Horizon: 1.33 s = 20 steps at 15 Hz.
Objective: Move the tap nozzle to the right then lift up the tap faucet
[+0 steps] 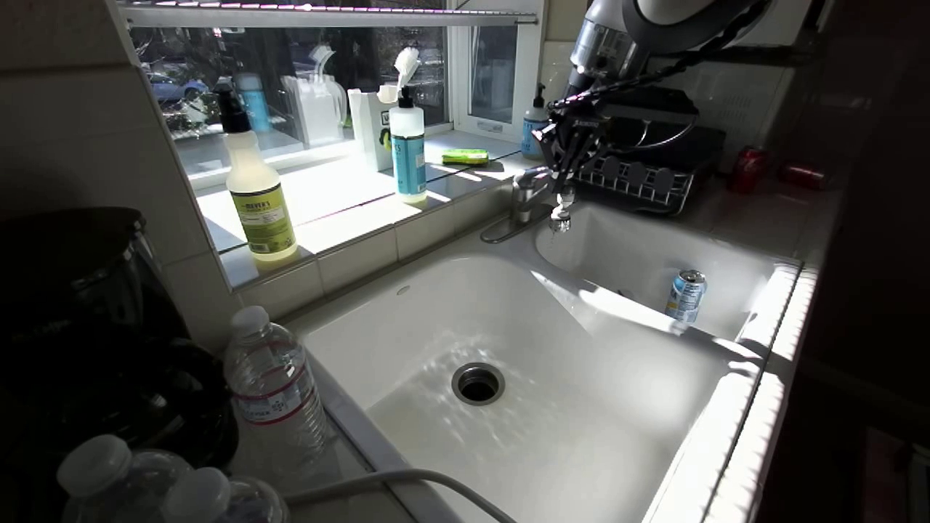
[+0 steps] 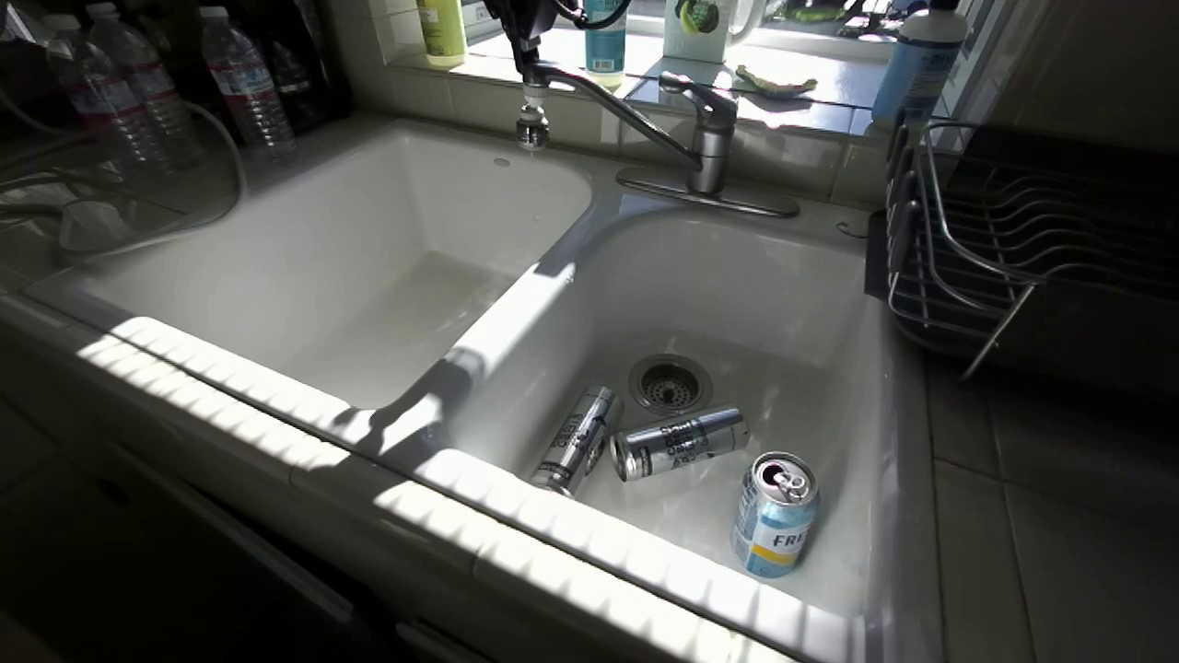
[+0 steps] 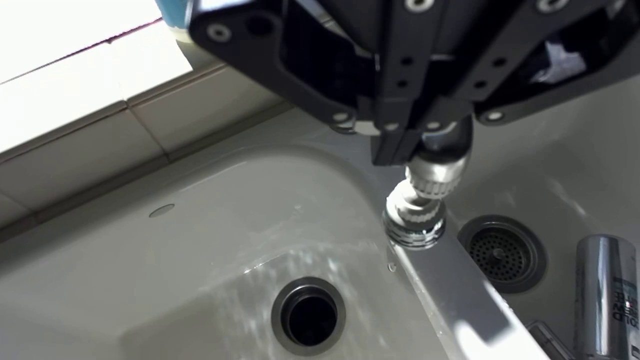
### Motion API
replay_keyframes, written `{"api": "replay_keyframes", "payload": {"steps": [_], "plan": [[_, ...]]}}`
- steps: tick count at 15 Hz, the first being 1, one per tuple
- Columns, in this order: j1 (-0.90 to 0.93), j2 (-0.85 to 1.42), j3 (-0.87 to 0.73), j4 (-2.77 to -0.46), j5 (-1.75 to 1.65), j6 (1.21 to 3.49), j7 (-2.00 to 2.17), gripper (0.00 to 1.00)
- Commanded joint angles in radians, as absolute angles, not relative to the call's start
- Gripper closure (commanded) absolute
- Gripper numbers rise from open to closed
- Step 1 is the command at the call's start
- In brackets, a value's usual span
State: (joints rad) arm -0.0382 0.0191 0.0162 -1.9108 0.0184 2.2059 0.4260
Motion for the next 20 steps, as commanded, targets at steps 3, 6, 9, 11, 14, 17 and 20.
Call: {"api": "replay_keyframes", "payload": {"steps": [3,6,9,11,14,17,20], "plan": [[-0.036,0.037,-0.006,-1.911,0.0,2.204,0.372,1.0],[-0.04,0.024,-0.01,-1.916,-0.022,2.188,0.327,1.0],[-0.047,0.021,-0.017,-1.929,-0.029,2.184,0.29,1.0],[-0.05,0.019,-0.023,-1.937,-0.03,2.188,0.271,1.0],[-0.054,0.014,-0.032,-1.941,-0.037,2.185,0.253,1.0],[-0.058,-0.005,-0.043,-1.953,-0.056,2.173,0.232,1.0],[-0.063,-0.028,-0.053,-1.978,-0.071,2.174,0.186,1.0]]}}
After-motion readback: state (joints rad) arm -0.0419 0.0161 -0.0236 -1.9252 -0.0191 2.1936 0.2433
